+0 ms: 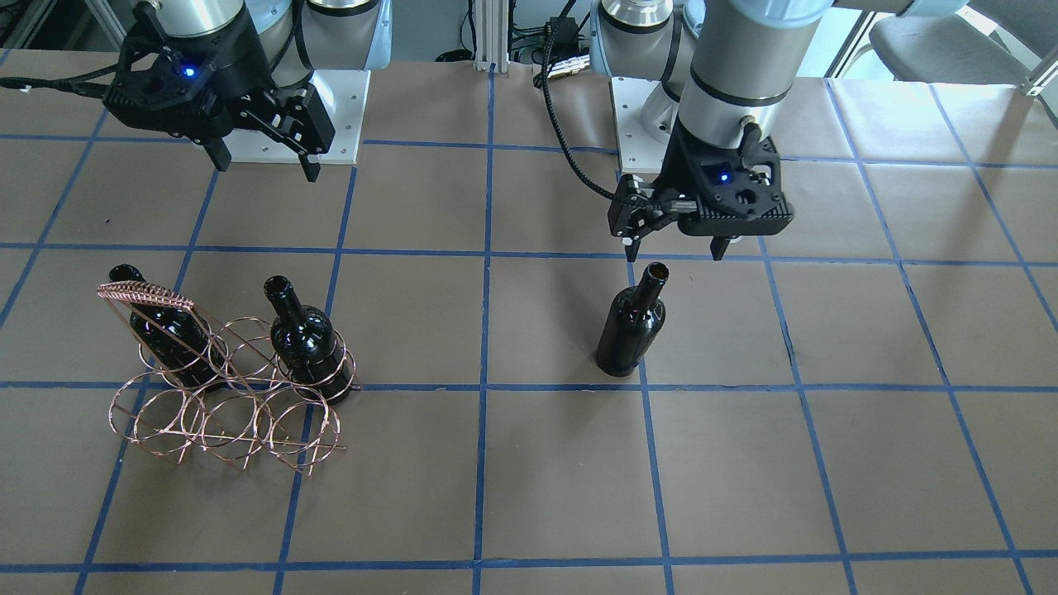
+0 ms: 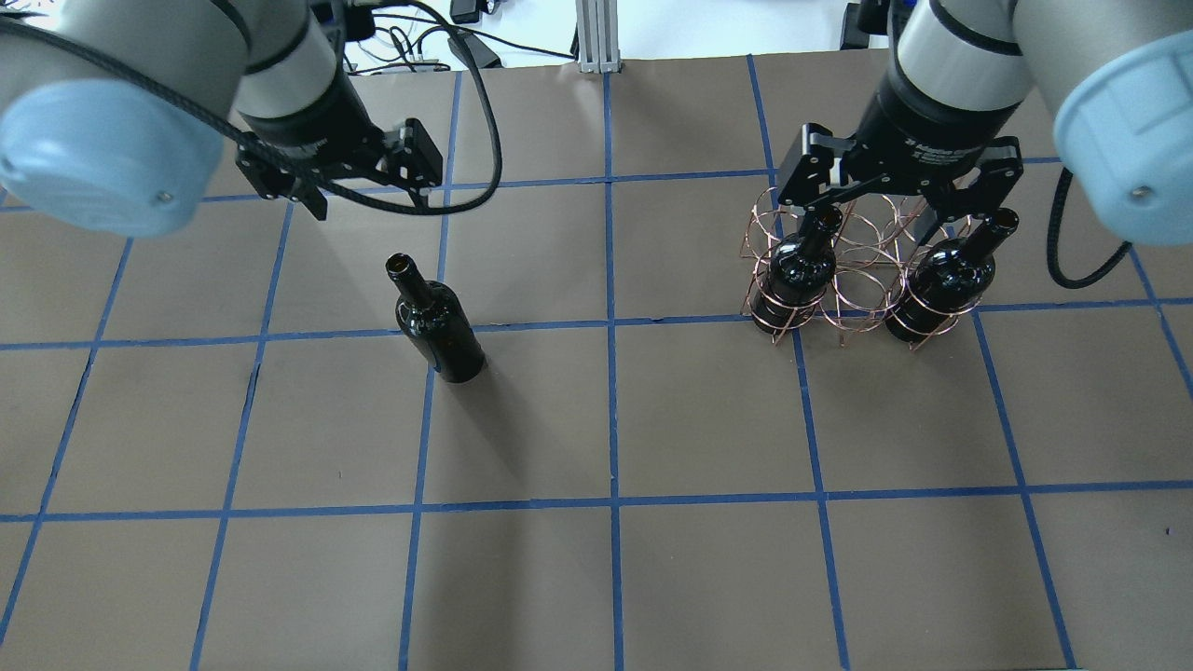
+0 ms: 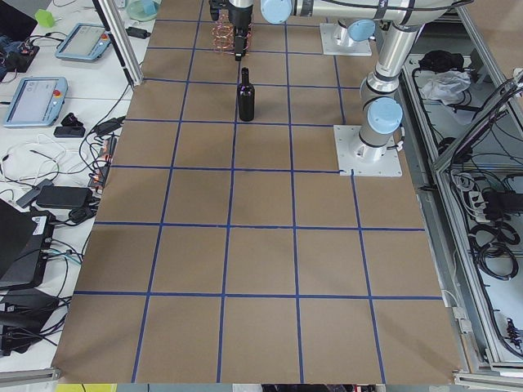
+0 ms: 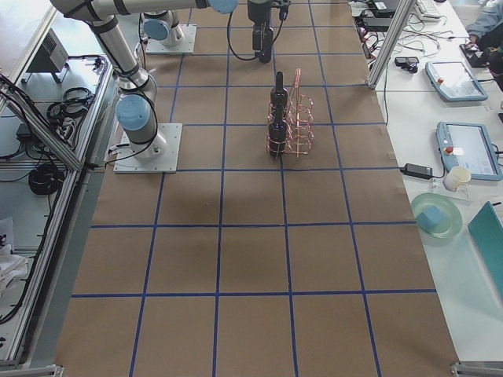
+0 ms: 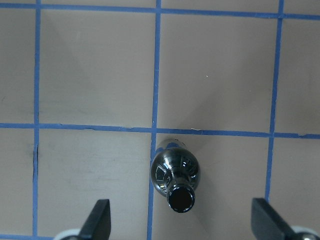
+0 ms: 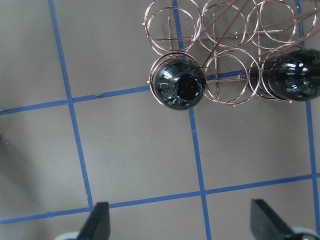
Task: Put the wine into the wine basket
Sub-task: 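Withdraw the left arm while the right arm swings toward the standing bottle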
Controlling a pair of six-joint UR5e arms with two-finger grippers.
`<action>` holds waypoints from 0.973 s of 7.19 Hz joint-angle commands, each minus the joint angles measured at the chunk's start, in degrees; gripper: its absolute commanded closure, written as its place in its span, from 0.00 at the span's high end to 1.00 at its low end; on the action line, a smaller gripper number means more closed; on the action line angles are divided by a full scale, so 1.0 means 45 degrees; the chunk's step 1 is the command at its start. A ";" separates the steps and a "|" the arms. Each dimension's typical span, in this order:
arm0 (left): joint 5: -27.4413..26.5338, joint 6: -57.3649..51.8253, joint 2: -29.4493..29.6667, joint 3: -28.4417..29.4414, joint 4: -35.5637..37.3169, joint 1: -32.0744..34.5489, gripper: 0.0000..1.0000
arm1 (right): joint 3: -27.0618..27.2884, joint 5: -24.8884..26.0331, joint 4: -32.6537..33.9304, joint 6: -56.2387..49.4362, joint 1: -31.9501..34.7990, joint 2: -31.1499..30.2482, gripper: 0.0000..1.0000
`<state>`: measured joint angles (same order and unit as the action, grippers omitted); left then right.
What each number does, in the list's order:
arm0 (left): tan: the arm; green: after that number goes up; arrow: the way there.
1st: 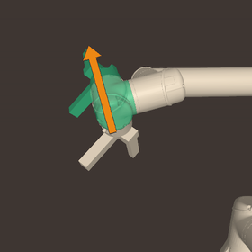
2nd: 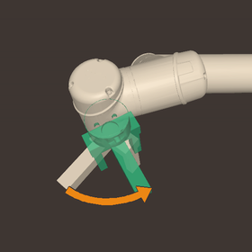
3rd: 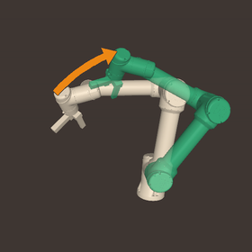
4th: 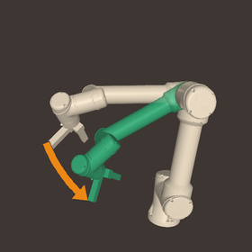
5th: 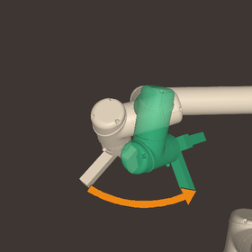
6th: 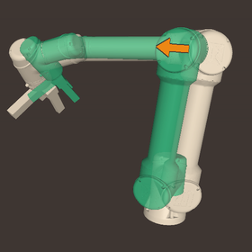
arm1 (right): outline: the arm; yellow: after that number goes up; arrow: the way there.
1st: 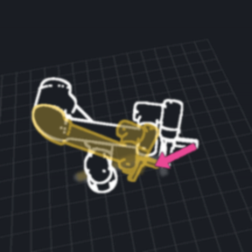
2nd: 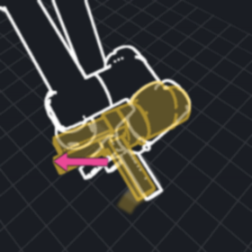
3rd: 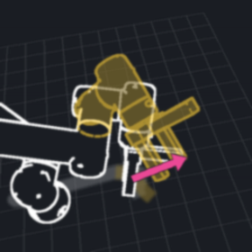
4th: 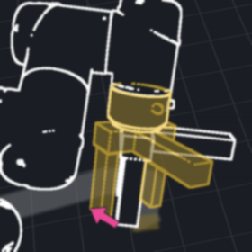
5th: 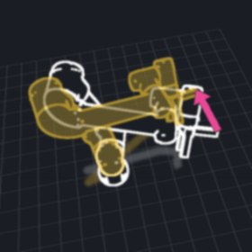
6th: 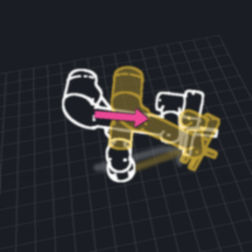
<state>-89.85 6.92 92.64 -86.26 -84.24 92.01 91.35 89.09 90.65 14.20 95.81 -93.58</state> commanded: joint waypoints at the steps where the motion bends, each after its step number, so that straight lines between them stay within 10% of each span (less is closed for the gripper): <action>1: 0.0670 -0.0363 0.0154 0.0537 -0.0284 -0.2135 1.00 | -0.0221 0.0006 0.0267 0.1231 0.1184 0.0422 1.00; 7: 0.0377 -0.1617 0.0430 0.0439 0.0185 -0.5211 1.00 | -0.2538 0.0065 0.1613 0.7321 0.5637 0.3073 1.00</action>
<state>-88.00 -0.59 94.94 -84.17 -83.18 69.56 83.73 89.56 97.48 40.62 117.68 -83.29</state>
